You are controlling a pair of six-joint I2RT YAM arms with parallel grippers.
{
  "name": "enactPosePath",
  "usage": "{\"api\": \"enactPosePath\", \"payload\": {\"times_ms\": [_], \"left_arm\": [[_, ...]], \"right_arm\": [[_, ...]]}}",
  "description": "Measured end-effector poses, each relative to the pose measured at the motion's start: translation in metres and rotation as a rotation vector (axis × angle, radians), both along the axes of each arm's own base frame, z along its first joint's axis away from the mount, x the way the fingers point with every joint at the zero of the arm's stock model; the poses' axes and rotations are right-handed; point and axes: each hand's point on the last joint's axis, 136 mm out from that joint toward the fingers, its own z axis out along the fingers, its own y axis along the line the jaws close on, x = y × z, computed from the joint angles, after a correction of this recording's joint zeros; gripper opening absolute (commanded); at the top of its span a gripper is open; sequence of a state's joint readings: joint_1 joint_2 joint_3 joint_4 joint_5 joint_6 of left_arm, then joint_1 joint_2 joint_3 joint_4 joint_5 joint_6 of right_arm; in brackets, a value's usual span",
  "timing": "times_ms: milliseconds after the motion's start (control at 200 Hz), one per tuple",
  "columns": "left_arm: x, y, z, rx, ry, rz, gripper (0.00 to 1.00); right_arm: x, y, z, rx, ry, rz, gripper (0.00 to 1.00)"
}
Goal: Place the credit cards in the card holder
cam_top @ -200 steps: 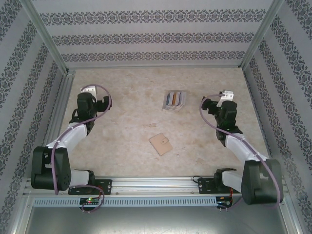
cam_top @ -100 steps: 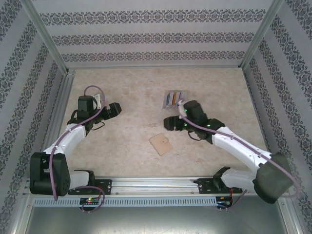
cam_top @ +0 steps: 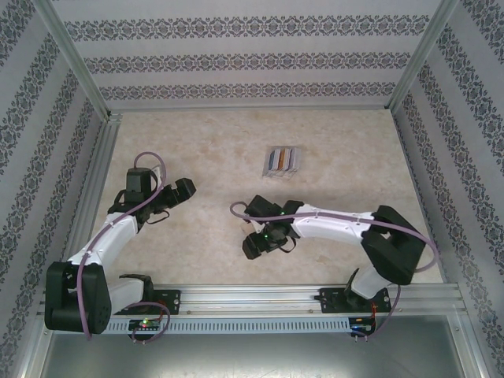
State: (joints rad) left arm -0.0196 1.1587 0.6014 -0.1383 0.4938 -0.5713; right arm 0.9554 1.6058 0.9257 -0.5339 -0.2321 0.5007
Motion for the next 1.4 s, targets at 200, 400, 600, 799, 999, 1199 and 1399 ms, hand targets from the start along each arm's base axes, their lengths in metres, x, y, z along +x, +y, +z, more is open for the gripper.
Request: {"api": "enactPosePath", "payload": {"times_ms": [200,400,600,799,999,1199,1399], "left_arm": [[0.001,0.0,0.0,-0.007,0.004,0.008,0.99],[0.003,0.0,0.005,-0.009,0.0,0.008,0.99],[0.006,0.0,0.004,-0.009,0.016,0.009,1.0],[0.01,-0.008,-0.024,-0.064,0.137,0.0,0.95],[0.012,-0.018,-0.029,-0.086,0.173,-0.014,0.95],[0.02,-0.023,-0.017,-0.102,0.168,-0.009,0.95],[0.025,-0.034,-0.021,-0.132,0.225,-0.015,0.96]], "right_arm": [[0.042,0.045,-0.006,0.071,0.007,-0.068,0.61],[0.104,0.079,0.006,0.188,-0.052,-0.138,0.61],[0.122,0.08,0.044,0.254,-0.125,-0.142,0.6],[0.153,0.057,0.065,0.165,-0.238,-0.141,0.57],[0.171,0.05,0.044,0.015,-0.246,-0.07,0.49],[0.169,0.054,0.02,-0.1,-0.224,0.017,0.47],[0.173,0.056,0.016,-0.152,-0.242,0.051,0.43]]}}
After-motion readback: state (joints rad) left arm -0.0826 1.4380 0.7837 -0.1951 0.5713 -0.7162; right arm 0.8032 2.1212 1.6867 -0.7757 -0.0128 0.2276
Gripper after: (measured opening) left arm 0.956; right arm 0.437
